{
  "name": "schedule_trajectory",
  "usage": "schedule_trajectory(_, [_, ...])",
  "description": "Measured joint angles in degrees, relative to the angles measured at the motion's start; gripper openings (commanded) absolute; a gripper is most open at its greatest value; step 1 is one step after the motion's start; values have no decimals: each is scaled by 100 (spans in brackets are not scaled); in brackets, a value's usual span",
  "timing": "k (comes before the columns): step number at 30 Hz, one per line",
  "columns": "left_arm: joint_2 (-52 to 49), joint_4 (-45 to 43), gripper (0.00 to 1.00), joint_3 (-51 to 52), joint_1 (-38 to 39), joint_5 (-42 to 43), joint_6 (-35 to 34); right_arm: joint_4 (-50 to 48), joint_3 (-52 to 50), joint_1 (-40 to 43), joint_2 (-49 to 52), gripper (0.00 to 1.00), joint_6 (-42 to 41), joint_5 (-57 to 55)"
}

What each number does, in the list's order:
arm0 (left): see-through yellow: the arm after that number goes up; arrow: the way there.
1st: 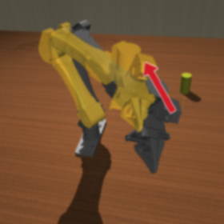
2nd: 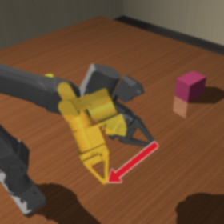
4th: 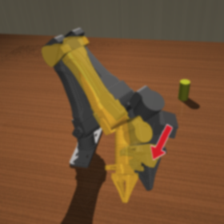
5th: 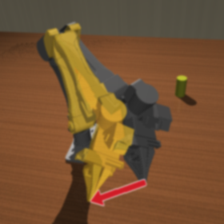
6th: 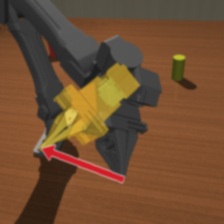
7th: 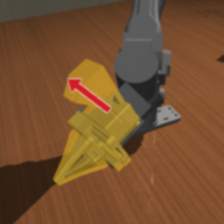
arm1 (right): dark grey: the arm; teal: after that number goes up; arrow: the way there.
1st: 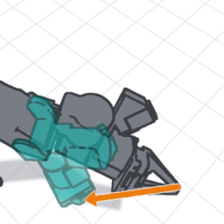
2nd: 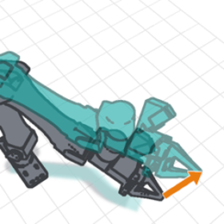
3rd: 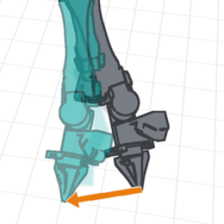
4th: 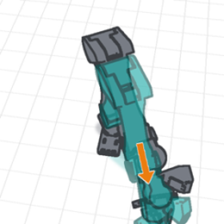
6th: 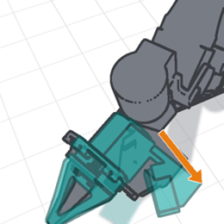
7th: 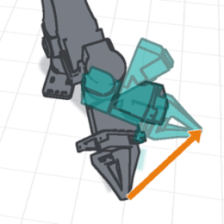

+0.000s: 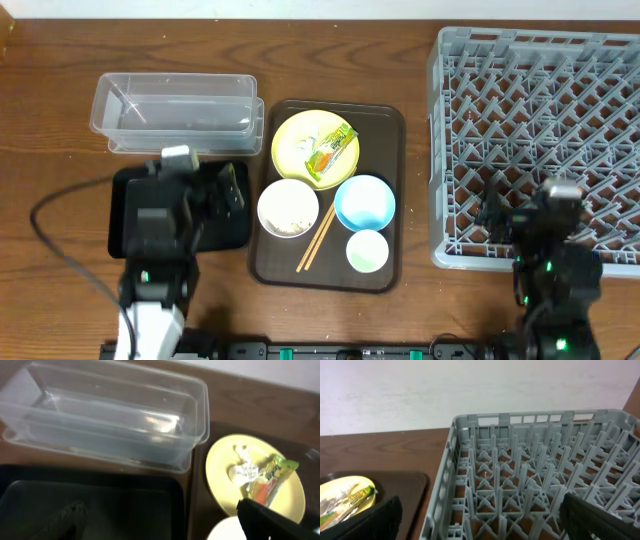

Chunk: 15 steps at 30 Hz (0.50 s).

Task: Sort waste into correct bins and load items into the dishwasher rack
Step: 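Reach the left gripper to the tissue and wrapper on the yellow plate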

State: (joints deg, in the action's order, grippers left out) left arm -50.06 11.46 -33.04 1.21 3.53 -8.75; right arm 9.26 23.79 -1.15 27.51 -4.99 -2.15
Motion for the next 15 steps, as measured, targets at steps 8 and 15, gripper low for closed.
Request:
schedule_trajectory(8, [-1663, 1738, 98, -1827, 0, 256, 0, 1705, 1746, 0, 2017, 99, -2, 0])
schedule_trajectory(15, [-2094, 2839, 98, -2616, 0, 258, 0, 2883, 2898, 0, 3047, 99, -4, 140])
